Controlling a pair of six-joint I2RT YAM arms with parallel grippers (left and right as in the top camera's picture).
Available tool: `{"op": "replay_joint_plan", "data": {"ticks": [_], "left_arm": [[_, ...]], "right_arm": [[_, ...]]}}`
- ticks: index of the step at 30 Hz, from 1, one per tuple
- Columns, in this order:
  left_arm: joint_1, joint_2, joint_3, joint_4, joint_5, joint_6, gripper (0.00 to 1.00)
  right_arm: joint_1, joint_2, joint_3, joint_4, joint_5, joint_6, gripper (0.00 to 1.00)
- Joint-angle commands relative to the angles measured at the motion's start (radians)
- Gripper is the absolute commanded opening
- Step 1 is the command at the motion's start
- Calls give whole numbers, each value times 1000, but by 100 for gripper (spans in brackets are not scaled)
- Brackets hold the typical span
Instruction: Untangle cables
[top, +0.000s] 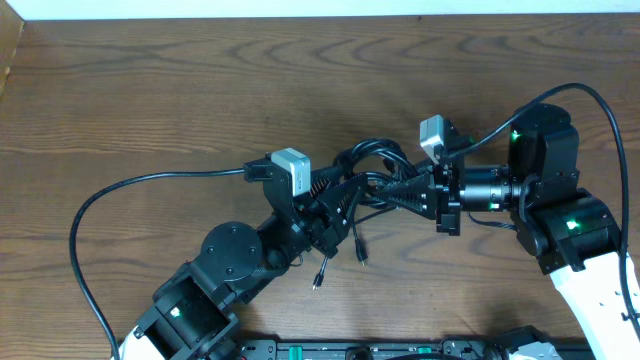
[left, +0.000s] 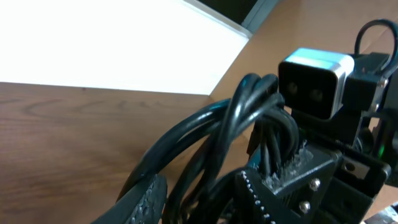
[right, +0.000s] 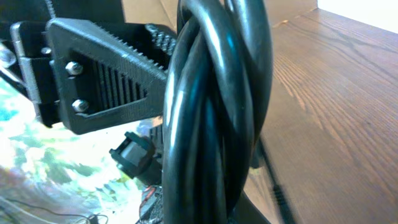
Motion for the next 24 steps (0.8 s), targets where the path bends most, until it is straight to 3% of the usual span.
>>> {"op": "replay_joint_plan", "data": {"ticks": [1,24], "left_arm": [[3,-6,23,14,-33,17,40],[3,9,23,35,-31,103,49]], "right_arm": [[1,-5,2,6,-109,-18,1],[1,-5,2,8,-223,-45,1]]}}
